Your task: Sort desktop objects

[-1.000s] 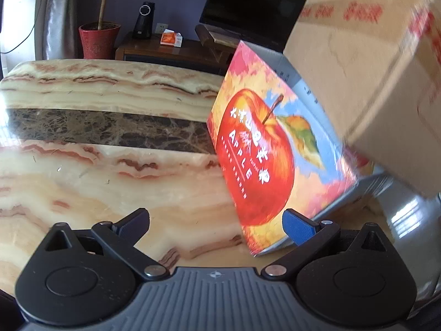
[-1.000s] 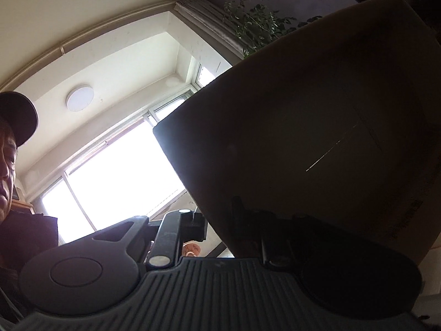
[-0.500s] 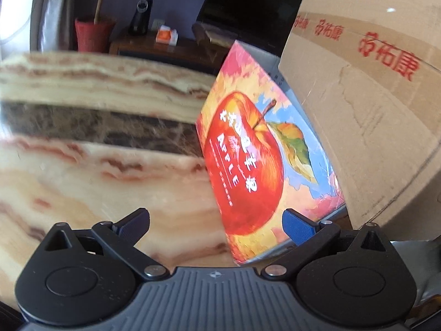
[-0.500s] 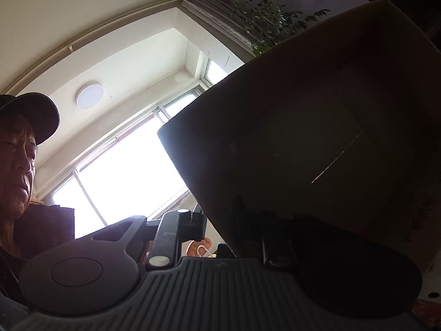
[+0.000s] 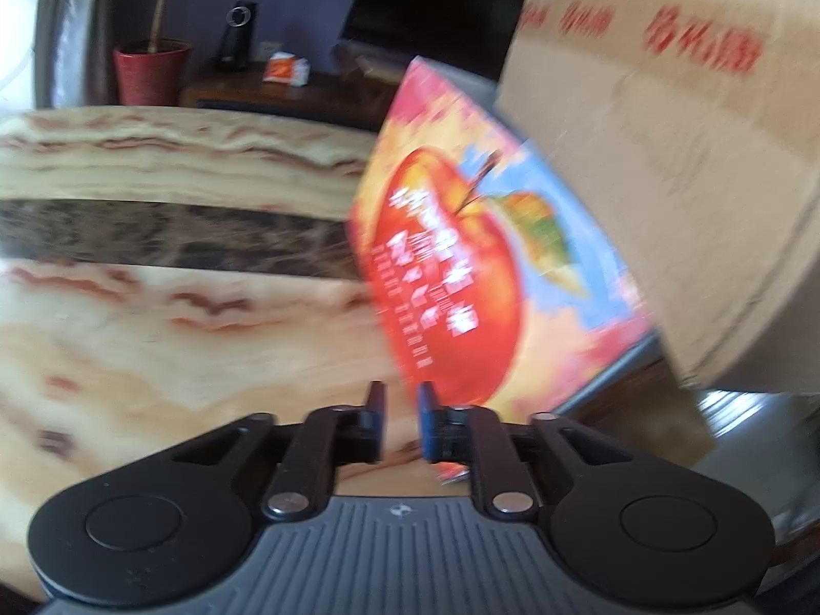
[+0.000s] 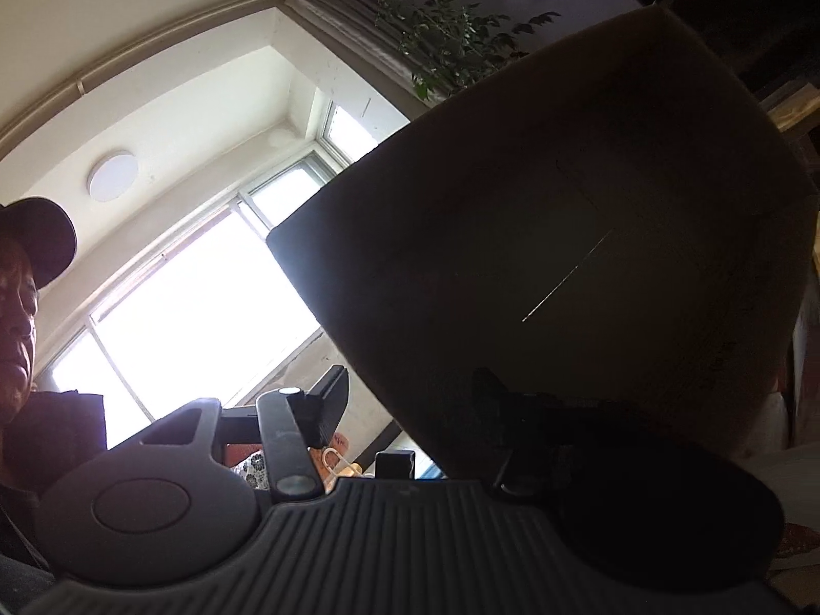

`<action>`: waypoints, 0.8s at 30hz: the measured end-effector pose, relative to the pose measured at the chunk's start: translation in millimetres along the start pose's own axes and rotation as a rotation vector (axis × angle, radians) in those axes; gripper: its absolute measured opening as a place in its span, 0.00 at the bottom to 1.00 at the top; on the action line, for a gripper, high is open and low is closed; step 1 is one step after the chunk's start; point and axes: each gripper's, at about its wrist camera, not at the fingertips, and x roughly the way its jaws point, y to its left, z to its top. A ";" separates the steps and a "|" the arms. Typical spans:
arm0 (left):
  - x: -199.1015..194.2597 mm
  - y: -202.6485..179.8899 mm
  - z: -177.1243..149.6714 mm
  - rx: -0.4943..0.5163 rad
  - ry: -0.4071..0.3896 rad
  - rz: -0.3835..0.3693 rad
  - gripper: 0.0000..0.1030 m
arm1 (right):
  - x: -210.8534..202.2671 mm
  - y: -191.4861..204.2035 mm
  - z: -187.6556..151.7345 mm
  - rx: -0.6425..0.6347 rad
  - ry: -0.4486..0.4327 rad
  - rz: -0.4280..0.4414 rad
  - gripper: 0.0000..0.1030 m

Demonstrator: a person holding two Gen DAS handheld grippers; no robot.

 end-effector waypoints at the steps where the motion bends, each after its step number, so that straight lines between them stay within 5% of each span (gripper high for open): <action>1: -0.7 1.9 -0.4 -0.020 -0.011 -0.041 0.09 | -3.2 1.4 0.9 -0.004 -0.005 -0.014 0.55; 5: 1.5 8.8 0.0 -0.101 -0.004 -0.156 0.07 | -18.9 7.1 8.8 -0.010 -0.044 -0.108 0.57; 12: 11.8 11.5 12.5 -0.153 0.009 -0.160 0.07 | -45.3 52.4 61.9 -0.161 -0.181 -0.232 0.57; 17: 12.9 30.0 43.8 -0.296 -0.099 -0.175 0.08 | 29.4 56.8 91.2 -0.283 0.104 -0.359 0.57; 20: 1.0 28.9 61.2 -0.244 -0.169 -0.164 0.09 | 93.1 49.9 90.4 -0.333 0.338 -0.399 0.52; 24: -2.6 46.6 65.6 -0.283 -0.183 -0.159 0.08 | 124.0 33.2 69.7 -0.295 0.592 -0.441 0.51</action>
